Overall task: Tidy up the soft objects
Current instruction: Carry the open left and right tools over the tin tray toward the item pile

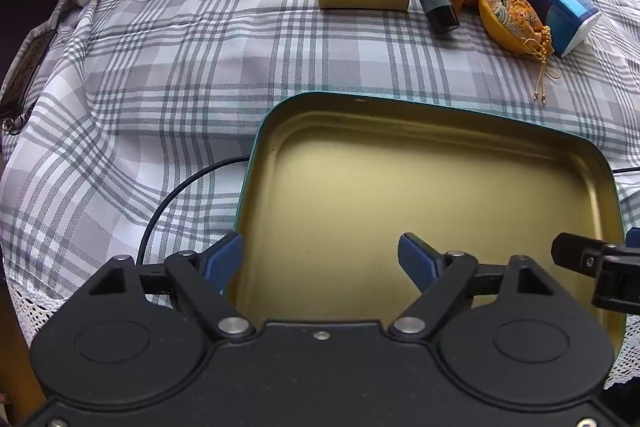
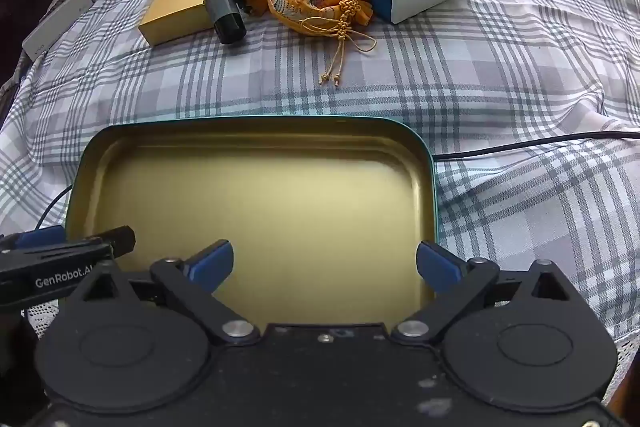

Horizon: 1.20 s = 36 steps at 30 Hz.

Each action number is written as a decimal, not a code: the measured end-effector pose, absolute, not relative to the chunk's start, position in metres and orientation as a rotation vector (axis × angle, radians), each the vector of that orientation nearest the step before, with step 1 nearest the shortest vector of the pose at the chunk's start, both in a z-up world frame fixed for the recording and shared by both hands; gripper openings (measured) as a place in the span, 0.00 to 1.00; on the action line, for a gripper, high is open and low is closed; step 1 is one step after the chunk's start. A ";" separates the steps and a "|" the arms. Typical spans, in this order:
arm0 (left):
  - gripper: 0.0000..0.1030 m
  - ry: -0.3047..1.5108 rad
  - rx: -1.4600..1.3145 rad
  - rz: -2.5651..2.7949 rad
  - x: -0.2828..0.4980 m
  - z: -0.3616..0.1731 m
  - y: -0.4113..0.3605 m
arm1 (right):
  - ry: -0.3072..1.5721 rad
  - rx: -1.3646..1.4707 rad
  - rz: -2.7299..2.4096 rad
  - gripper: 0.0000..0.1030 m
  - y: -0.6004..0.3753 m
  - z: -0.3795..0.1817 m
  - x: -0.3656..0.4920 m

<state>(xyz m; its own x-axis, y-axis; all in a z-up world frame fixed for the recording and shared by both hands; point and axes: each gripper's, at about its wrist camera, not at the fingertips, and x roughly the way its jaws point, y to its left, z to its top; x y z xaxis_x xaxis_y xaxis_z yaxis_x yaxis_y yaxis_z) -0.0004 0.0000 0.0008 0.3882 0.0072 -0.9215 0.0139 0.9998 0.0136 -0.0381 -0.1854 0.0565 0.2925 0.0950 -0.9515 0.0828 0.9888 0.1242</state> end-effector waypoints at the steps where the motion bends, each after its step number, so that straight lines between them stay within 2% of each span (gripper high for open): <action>1: 0.78 1.168 0.022 -0.005 -0.001 0.001 0.001 | 1.276 0.160 0.008 0.95 -0.185 0.057 -0.038; 12: 0.78 1.129 0.025 0.001 -0.022 0.005 0.019 | 1.303 0.229 0.036 0.95 -0.209 0.050 -0.022; 13: 0.78 1.167 0.027 -0.003 -0.013 -0.001 0.009 | 1.305 0.234 0.039 0.95 -0.214 0.049 -0.019; 15: 0.78 1.200 0.032 -0.009 -0.002 -0.005 -0.001 | 1.268 0.148 0.016 0.95 -0.182 0.056 -0.038; 36: 0.78 1.234 0.030 -0.025 0.006 -0.011 0.001 | 1.235 0.102 -0.029 0.95 -0.182 0.041 -0.009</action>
<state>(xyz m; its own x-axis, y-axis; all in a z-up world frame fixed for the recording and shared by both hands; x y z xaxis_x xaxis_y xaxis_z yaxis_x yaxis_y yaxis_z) 0.0059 0.0005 -0.0114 0.3298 -0.0032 -0.9440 0.0353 0.9993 0.0089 -0.0093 -0.1823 0.0412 0.3296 0.0332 -0.9436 0.0773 0.9951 0.0620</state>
